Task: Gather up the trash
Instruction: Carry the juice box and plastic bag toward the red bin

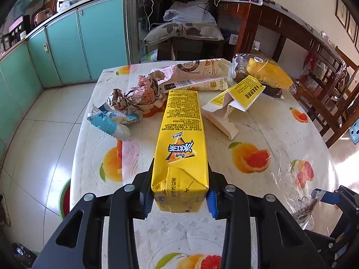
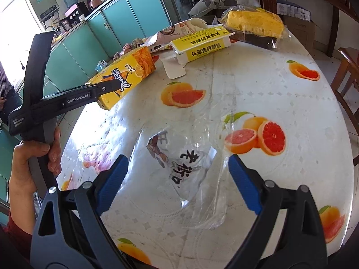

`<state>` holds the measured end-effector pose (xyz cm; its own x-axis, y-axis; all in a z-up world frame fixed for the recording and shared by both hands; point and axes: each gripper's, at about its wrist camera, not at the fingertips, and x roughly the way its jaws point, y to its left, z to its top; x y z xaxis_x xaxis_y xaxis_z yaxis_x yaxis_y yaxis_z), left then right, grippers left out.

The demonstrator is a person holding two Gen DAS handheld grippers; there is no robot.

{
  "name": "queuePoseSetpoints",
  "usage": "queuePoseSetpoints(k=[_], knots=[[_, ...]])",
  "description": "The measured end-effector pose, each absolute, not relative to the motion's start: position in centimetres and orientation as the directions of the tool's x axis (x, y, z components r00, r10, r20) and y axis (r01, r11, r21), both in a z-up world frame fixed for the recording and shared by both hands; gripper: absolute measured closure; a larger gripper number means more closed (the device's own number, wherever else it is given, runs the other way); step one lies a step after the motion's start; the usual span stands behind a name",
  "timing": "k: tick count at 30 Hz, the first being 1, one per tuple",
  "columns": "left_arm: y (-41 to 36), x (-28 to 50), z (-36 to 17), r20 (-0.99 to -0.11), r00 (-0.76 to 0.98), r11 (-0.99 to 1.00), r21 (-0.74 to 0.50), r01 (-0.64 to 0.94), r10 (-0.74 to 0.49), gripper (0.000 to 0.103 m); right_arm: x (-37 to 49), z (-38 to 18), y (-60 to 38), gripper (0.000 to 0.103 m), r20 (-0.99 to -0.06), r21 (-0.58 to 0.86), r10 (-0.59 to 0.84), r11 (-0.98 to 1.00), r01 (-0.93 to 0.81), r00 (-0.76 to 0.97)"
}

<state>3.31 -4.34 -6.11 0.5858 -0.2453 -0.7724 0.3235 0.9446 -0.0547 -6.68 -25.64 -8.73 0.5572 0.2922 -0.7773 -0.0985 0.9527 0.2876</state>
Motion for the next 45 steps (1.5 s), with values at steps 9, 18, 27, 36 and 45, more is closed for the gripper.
queuePoseSetpoints(k=[9, 18, 27, 36, 45], knots=[[-4.3, 2.4, -6.0, -0.764, 0.599, 0.944, -0.040, 0.327, -0.240, 0.068, -6.4, -9.3, -25.8, 0.061, -0.780, 0.306, 0.311, 0.947, -0.103, 0.543], [-3.5, 1.7, -5.7, -0.754, 0.604, 0.944, -0.064, 0.325, -0.259, 0.068, -6.7, -7.8, -25.9, 0.065, -0.754, 0.295, 0.297, 0.950, -0.102, 0.586], [-1.4, 0.3, -4.8, -0.726, 0.627, 0.943, -0.095, 0.318, -0.284, 0.068, -6.4, -6.8, -24.9, 0.065, -0.741, 0.281, 0.295, 0.952, -0.119, 0.603], [2.6, -0.3, -4.7, -0.718, 0.643, 0.957, -0.117, 0.265, -0.266, 0.068, -5.1, -4.6, -20.9, 0.065, -0.721, 0.251, 0.324, 0.946, -0.204, 0.613], [8.4, -0.8, -4.8, -0.724, 0.654, 0.973, -0.113, 0.204, -0.221, 0.068, -2.9, -3.3, -13.8, 0.064, -0.709, 0.233, 0.395, 0.913, -0.334, 0.585]])
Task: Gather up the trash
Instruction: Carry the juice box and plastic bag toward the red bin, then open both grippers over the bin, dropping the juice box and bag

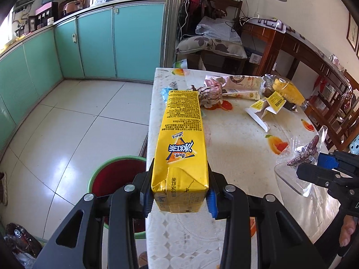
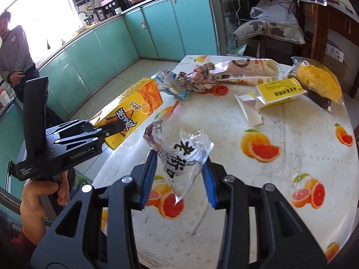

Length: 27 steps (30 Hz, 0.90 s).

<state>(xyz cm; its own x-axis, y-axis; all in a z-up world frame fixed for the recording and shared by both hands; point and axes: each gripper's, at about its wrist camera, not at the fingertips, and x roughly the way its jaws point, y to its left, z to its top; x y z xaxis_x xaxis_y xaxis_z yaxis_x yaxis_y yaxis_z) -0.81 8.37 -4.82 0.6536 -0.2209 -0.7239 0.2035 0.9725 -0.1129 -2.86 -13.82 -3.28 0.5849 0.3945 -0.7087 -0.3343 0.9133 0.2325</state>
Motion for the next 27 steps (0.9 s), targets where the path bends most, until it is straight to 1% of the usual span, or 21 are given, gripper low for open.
queuePoseSetpoints(k=[3, 7, 9, 14, 18, 23, 27], knots=[[10.6, -1.4, -4.3, -0.706, 0.650, 0.959, -0.182, 0.216, -0.281, 0.068, -2.1, -2.9, -11.4, 0.064, -0.702, 0.238, 0.426, 0.896, -0.375, 0.571], [13.1, -2.2, -3.8, -0.704, 0.681, 0.978, -0.112, 0.174, -0.202, 0.068, -0.9, -2.3, -8.1, 0.064, -0.695, 0.243, 0.462, 0.872, -0.426, 0.550], [14.7, -2.1, -4.1, -0.709, 0.684, 0.985, -0.102, 0.141, -0.171, 0.068, -0.1, -2.2, -6.4, 0.064, -0.697, 0.252, 0.484, 0.856, -0.452, 0.529], [18.3, -1.1, -6.3, -0.754, 0.645, 0.991, -0.113, 0.066, -0.129, 0.068, 3.0, -3.3, -2.0, 0.064, -0.714, 0.308, 0.541, 0.813, -0.493, 0.444], [19.9, -0.2, -9.0, -0.794, 0.601, 0.996, -0.091, 0.024, -0.087, 0.067, 5.1, -4.7, 0.8, 0.064, -0.738, 0.336, 0.550, 0.802, -0.494, 0.391], [21.4, 0.7, -12.2, -0.831, 0.547, 0.992, -0.124, -0.006, -0.101, 0.067, 6.7, -6.0, 2.6, 0.064, -0.762, 0.323, 0.529, 0.811, -0.487, 0.375], [21.9, 1.5, -13.6, -0.844, 0.525, 0.990, -0.137, -0.017, -0.108, 0.067, 7.4, -6.3, 3.3, 0.064, -0.772, 0.308, 0.511, 0.821, -0.481, 0.378]])
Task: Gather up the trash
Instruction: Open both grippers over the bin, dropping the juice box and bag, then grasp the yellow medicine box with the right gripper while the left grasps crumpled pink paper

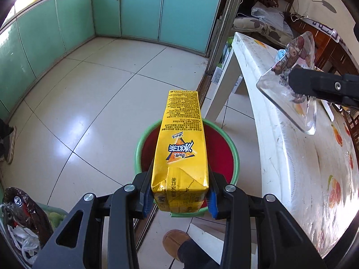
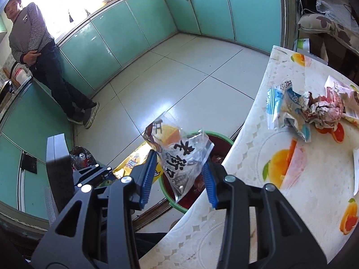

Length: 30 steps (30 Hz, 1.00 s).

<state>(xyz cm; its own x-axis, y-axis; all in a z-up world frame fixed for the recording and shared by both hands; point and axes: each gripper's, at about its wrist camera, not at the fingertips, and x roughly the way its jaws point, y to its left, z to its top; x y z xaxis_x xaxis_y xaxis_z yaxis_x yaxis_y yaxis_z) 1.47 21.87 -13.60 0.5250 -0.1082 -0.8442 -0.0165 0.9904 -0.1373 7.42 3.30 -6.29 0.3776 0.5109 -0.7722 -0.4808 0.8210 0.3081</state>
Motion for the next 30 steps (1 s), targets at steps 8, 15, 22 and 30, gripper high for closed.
queuePoseSetpoints(k=[8, 15, 22, 30], knots=[[22.0, 1.9, -14.1, -0.847, 0.521, 0.991, -0.132, -0.022, -0.101, 0.067, 7.9, -6.8, 3.4, 0.063, -0.776, 0.298, 0.495, 0.833, -0.466, 0.390], [22.5, 2.8, -14.4, -0.851, 0.519, 0.989, -0.137, -0.062, -0.086, 0.042, 7.9, -6.6, 2.8, 0.047, -0.764, 0.290, 0.495, 0.837, -0.464, 0.415], [22.5, 2.8, -13.1, -0.827, 0.558, 0.987, -0.140, -0.080, -0.072, 0.023, 6.3, -5.1, 0.1, 0.039, -0.724, 0.313, 0.519, 0.834, -0.454, 0.454], [19.8, 1.4, -9.7, -0.782, 0.617, 0.987, -0.152, -0.049, -0.090, 0.023, 3.5, -3.9, -10.5, 0.033, -0.689, 0.305, 0.433, 0.901, -0.309, 0.581]])
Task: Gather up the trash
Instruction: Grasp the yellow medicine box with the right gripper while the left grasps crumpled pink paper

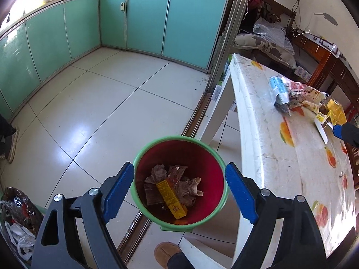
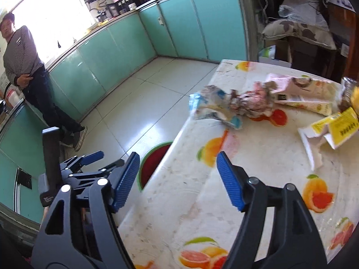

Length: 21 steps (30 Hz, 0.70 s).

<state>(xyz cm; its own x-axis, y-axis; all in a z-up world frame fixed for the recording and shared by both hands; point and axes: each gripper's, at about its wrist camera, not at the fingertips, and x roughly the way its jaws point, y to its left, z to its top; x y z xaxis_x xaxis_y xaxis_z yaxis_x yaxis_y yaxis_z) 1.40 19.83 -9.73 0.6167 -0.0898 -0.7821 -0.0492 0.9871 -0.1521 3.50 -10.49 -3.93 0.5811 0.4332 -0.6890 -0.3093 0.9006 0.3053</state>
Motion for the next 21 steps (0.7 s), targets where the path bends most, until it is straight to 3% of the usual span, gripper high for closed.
queuePoseSetpoints(k=[4, 8, 11, 16, 21], knots=[[16.6, 1.2, -8.0, -0.745, 0.654, 0.984, -0.179, -0.006, -0.132, 0.020, 4.2, -4.4, -18.1, 0.029, -0.681, 0.354, 0.341, 0.928, -0.117, 0.648], [13.0, 1.5, -7.1, -0.732, 0.656, 0.978, -0.204, 0.043, -0.181, 0.020, 6.4, -4.5, -23.8, 0.017, -0.666, 0.335, 0.164, 0.938, 0.095, 0.728], [10.4, 1.2, -6.6, -0.724, 0.657, 0.974, -0.211, 0.081, -0.212, 0.019, 9.2, -5.4, -26.7, 0.016, -0.686, 0.415, 0.155, 0.886, 0.207, 0.711], [8.0, 0.8, -6.1, -0.732, 0.650, 0.978, -0.180, 0.104, -0.204, 0.018, 13.0, -6.9, -27.0, 0.013, -0.754, 0.332, 0.073, 0.900, 0.282, 0.653], [7.0, 1.4, -5.3, -0.736, 0.653, 0.984, -0.142, 0.106, -0.177, 0.015, 14.3, -9.4, -28.6, 0.012, -0.787, 0.370, 0.091, 0.861, 0.348, 0.611]])
